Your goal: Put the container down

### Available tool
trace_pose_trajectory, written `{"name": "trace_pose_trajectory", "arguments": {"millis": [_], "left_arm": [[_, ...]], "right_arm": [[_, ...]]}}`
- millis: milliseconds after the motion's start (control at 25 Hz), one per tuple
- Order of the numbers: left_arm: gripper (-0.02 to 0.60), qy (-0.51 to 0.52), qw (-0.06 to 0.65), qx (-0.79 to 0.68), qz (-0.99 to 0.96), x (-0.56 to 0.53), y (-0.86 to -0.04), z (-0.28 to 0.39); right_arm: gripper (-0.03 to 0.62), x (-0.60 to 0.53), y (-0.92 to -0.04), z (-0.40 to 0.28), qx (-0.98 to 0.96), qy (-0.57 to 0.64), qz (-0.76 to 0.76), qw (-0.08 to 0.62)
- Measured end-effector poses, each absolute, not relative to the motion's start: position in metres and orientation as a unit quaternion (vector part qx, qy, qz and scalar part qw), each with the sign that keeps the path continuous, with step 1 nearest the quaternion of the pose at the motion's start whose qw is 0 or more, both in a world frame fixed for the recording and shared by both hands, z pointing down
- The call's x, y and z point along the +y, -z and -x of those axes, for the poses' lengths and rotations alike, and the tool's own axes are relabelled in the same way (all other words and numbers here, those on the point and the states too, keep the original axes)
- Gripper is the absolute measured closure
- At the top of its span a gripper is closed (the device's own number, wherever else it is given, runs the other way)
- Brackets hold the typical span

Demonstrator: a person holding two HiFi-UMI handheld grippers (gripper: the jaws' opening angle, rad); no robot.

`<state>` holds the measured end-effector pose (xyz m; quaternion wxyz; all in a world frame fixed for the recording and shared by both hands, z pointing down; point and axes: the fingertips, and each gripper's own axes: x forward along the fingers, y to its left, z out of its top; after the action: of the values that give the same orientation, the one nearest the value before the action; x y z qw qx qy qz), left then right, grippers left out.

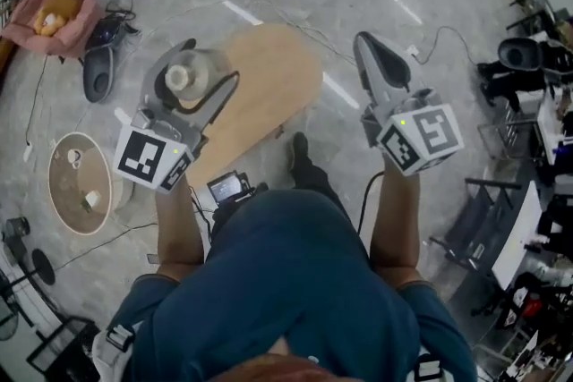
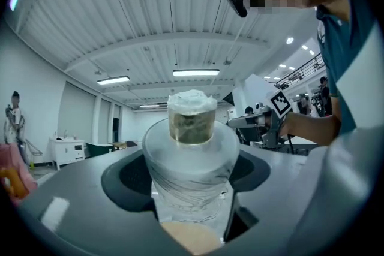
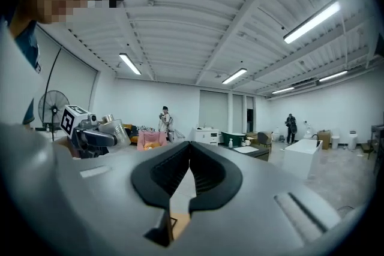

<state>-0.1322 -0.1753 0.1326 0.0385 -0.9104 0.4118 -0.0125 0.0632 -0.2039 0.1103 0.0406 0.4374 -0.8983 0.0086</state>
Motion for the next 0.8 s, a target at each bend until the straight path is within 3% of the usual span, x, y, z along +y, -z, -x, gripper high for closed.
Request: {"name": "trace_pose_trajectory", "arguments": {"millis": [360,800], "left_arm": [[0.245,0.033,0.049,0.509,0.859,-0.179,-0.167,0.221],[0.245,0.093,0.004,0.516,0.851,-0.261,-0.222,0.165]], "right_arm": [[0.583,-0.247,-0.149,0.045,-0.946,-0.007,-0.323,0.026],[0.583,-0.335,-0.204,-0.009,-0.948,-0.056,-0.311,0.031]]}}
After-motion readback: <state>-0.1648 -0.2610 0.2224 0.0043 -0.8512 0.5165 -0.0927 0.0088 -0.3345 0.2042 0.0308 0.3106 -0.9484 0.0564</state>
